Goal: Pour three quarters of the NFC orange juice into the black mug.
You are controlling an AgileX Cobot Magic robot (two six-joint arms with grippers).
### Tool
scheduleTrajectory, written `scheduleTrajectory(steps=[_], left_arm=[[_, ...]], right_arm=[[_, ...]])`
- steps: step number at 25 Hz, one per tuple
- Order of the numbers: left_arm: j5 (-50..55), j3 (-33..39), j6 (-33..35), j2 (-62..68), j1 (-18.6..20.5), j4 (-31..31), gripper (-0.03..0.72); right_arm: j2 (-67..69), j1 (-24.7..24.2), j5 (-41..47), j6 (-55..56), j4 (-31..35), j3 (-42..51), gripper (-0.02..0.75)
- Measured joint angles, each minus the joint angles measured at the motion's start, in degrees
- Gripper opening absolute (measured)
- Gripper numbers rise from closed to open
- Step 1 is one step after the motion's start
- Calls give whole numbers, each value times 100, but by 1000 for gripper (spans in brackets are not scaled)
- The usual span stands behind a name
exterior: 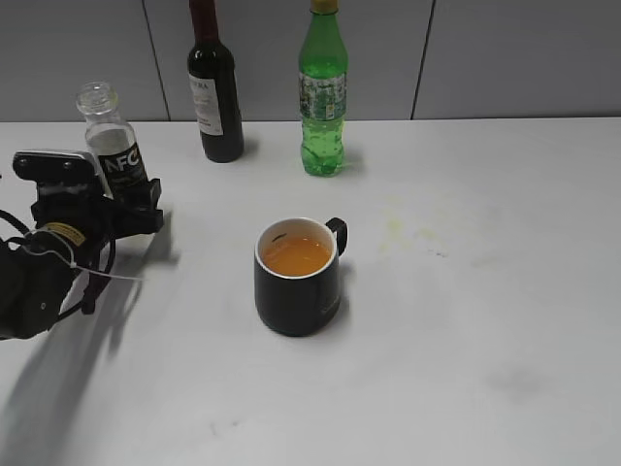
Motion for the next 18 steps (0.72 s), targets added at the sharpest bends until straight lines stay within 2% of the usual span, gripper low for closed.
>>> scheduleTrajectory(steps=[8,18], left_arm=[[12,630,0,-250,-107,-42,631],[145,1633,0,-1549,-418,-371,627]], right_arm=[[0,0,0,0,0,0,555],[0,0,0,0,0,0,555]])
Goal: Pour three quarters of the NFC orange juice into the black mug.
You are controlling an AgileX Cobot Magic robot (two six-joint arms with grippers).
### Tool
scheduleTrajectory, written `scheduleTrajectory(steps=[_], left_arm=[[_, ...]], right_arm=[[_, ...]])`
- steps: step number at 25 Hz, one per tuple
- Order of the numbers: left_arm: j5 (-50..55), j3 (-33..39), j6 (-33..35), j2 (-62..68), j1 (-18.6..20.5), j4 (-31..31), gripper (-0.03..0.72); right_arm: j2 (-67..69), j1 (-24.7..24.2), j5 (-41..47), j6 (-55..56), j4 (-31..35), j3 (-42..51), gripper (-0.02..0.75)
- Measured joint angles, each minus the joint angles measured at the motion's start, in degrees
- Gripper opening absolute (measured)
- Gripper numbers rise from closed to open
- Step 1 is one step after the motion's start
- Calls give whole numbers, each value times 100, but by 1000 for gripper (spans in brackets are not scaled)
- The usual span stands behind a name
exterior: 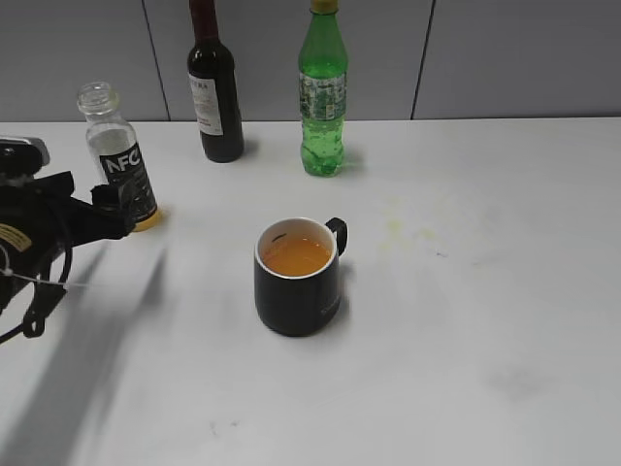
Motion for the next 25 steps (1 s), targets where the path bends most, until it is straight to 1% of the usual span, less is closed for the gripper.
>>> scheduleTrajectory(steps=[2,4,7,10,14,17,22,25], left_arm=[[435,143,0,-516,-12,-126,624],[1157,213,0,-1041,-13,-194,622],[2744,219,0,-1919,-18,-261,617],[4629,183,0,-2737,-18,-321,609],[6835,61,0,-3578,-18,-339,596],[8489,-155,0,-4045,-12,-339,591],[11134,-810,-10,-4754,-12,-248,590],[12304,-1113,-264,-5245,-12,108,590]], right_arm=[[0,0,0,0,0,0,555],[0,0,0,0,0,0,555],[0,0,0,0,0,0,555],[0,0,0,0,0,0,555],[0,0,0,0,0,0,555],[0,0,0,0,0,0,555],[0,0,0,0,0,0,555],[0,0,0,0,0,0,555]])
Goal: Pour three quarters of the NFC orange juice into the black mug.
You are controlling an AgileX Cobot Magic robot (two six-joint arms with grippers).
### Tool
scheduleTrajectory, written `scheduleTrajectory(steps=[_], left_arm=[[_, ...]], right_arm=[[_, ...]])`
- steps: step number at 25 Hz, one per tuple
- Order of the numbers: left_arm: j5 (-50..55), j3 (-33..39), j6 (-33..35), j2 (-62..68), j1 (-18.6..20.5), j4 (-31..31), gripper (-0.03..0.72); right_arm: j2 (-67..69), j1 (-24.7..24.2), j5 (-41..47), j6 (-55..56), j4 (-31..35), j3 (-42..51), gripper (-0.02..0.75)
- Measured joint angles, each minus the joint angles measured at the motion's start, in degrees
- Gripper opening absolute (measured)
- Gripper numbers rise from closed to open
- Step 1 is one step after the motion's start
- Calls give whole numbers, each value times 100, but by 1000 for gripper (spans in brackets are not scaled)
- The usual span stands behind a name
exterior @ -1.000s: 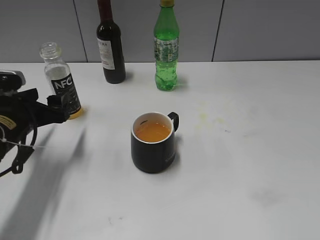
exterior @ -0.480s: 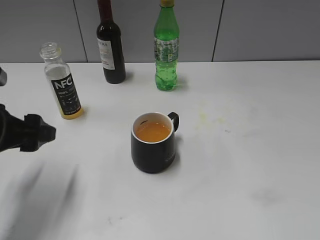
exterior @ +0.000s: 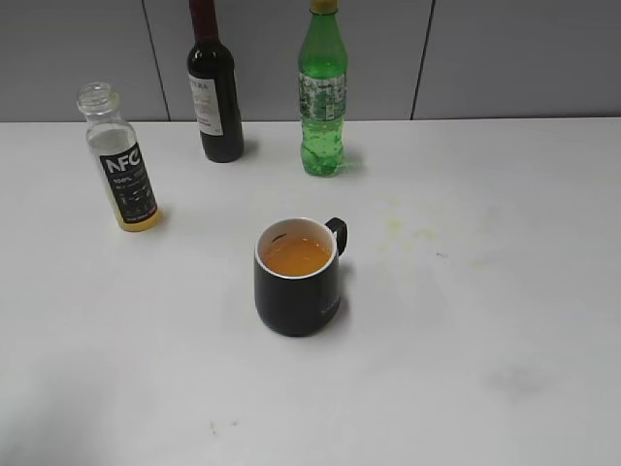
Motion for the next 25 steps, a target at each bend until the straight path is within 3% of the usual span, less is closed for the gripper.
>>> scheduleTrajectory(steps=[6,16,25], left_arm=[[1025,-31,-197,-1537,0,773,590],[473,933,-236,-4993,0,958,590],[640,1231,-236,-5642,0,1170,590]], right_arm=[[0,0,0,0,0,0,555],[0,0,0,0,0,0,555],[0,0,0,0,0,0,555]])
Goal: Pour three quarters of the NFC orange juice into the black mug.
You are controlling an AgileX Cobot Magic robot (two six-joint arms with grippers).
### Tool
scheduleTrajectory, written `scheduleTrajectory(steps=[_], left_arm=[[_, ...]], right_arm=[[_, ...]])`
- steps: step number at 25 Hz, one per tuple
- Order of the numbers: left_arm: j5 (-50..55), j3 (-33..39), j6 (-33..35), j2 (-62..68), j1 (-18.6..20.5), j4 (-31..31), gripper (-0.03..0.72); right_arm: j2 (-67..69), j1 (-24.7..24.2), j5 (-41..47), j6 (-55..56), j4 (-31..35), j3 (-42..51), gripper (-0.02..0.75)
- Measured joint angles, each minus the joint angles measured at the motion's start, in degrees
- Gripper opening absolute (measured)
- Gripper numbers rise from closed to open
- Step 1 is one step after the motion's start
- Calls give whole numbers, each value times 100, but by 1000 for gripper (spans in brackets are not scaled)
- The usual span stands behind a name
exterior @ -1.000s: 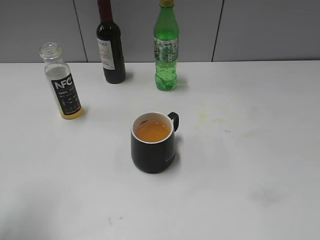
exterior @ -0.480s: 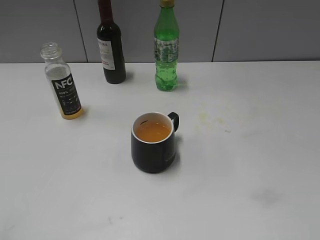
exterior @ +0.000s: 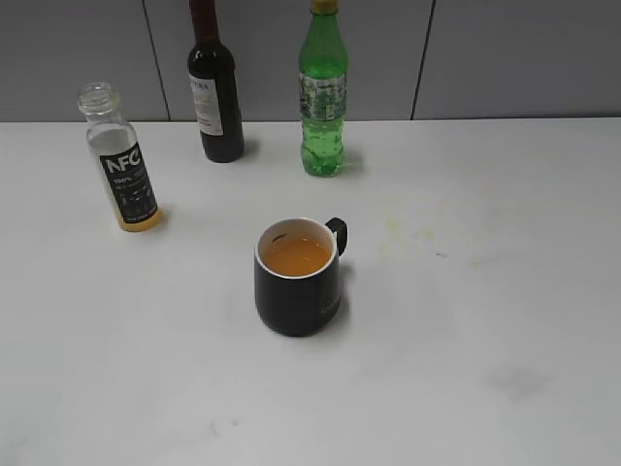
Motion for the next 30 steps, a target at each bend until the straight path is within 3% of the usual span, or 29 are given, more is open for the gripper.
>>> scheduleTrajectory(steps=[19,30], left_arm=[[6,0,0,0,30,0,578],[6,0,0,-456,1525,0,534]], right_arm=[[0,0,0,0,0,0,555],[0,0,0,0,0,0,555]])
